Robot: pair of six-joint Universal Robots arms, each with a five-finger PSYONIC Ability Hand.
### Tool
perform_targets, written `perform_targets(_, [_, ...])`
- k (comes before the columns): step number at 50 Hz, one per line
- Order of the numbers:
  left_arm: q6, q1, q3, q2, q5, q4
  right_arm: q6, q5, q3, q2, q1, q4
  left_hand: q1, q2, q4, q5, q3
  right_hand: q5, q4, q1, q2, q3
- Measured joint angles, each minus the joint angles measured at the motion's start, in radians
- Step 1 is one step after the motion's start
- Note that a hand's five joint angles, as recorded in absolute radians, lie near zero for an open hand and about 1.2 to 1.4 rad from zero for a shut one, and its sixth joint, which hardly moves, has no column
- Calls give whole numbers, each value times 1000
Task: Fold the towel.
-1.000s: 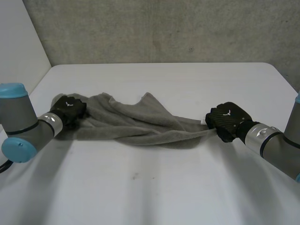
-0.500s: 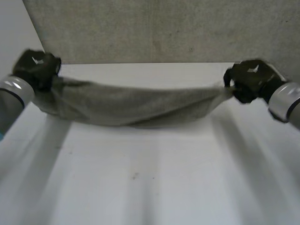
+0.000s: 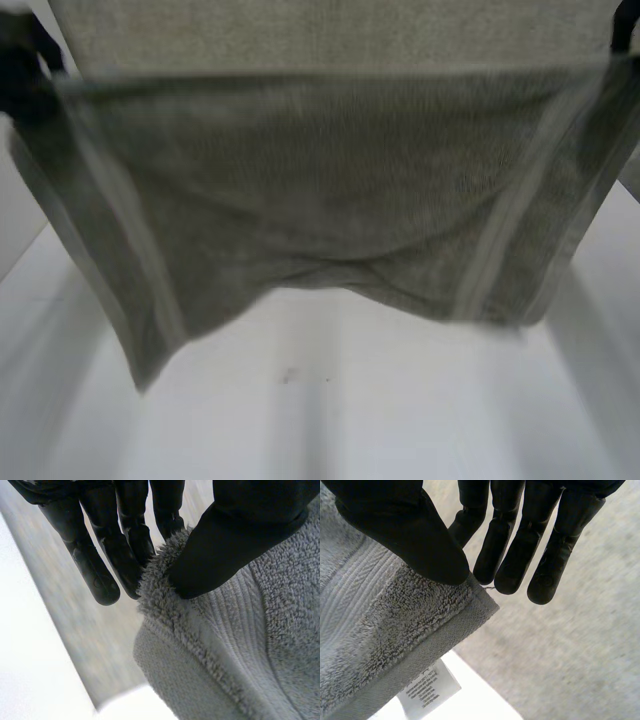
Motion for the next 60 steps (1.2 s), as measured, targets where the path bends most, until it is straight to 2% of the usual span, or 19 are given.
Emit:
perform_targets(6, [6, -60, 47, -205, -4, -28, -69, 64, -17, 148, 63, -10, 0, 0, 0, 0, 0, 0, 0, 0, 0, 0])
perform_targets(11, [4, -98, 196, -369, -8, -23, -96, 133, -63, 263, 122, -91, 0, 0, 0, 0, 0, 0, 0, 1, 0, 0])
perform_targets(16, [-22, -128, 445, -499, -10, 16, -74, 206, -117, 342, 190, -334, 0, 0, 0, 0, 0, 0, 0, 2, 0, 0])
perform_targets(18, [-32, -134, 498, -516, -11, 33, -65, 217, -122, 345, 196, -381, 0, 0, 0, 0, 1, 0, 0, 2, 0, 0])
perform_targets(19, [-56, -146, 590, -540, -16, 74, -24, 257, -129, 341, 209, -556, 0, 0, 0, 0, 1, 0, 0, 2, 0, 0])
perform_targets(21, [-80, -153, 655, -548, -27, 117, 0, 280, -130, 331, 213, -652, 0, 0, 0, 0, 1, 0, 0, 2, 0, 0])
perform_targets(22, [-111, -158, 712, -550, -44, 164, 29, 305, -127, 312, 215, -763, 0, 0, 0, 0, 1, 0, 0, 2, 0, 0])
perform_targets(23, [-111, -158, 712, -550, -44, 164, 29, 305, -127, 312, 215, -763, 0, 0, 0, 0, 1, 0, 0, 2, 0, 0])
perform_targets(26, [-192, -165, 792, -526, -102, 273, 76, 342, -106, 258, 217, -944, 0, 0, 0, 0, 1, 0, 0, 2, 0, 0])
perform_targets(29, [-243, -166, 798, -497, -138, 320, 91, 344, -79, 222, 216, -986, 0, 0, 0, 0, 1, 0, 0, 2, 0, 0])
perform_targets(38, [-283, -165, 637, -431, -149, 280, 94, 280, 53, 191, 210, -856, 0, 0, 0, 6, 1, 0, 0, 2, 0, 0])
perform_targets(39, [-280, -164, 492, -389, -124, 240, 92, 251, 155, 198, 212, -765, 0, 0, 0, 6, 1, -148, -166, -208, -178, -165])
perform_targets(41, [-278, -163, 436, -371, -110, 232, 92, 246, 186, 203, 213, -741, 0, 0, 0, 6, 1, -210, -225, -271, -232, -234])
perform_targets(42, [-272, -163, 352, -340, -88, 226, 92, 241, 226, 213, 215, -711, 0, 0, 0, 6, 1, -512, -523, -612, -521, -520])
perform_targets(46, [-265, -161, 248, -291, -61, 224, 93, 239, 258, 225, 217, -687, 0, 0, 0, 6, 1, -595, -605, -710, -599, -603])
perform_targets(47, [-261, -161, 189, -259, -48, 225, 97, 237, 284, 240, 218, -663, 0, 0, 0, 6, 1, -793, -802, -938, -801, -800])
perform_targets(48, [-254, -159, 109, -208, -33, 226, 109, 234, 307, 260, 219, -633, 0, 0, 0, 6, 1, -888, -899, -1043, -899, -901])
perform_targets(54, [-222, -156, -37, -66, -21, 230, 160, 188, 312, 297, 220, -573, 0, 0, 0, 6, 1, -942, -951, -1102, -949, -953])
perform_targets(60, [-160, -158, -129, 141, -21, 226, 271, 15, 258, 340, 224, -504, 0, 0, 0, 6, 1, -942, -951, -1103, -949, -953])
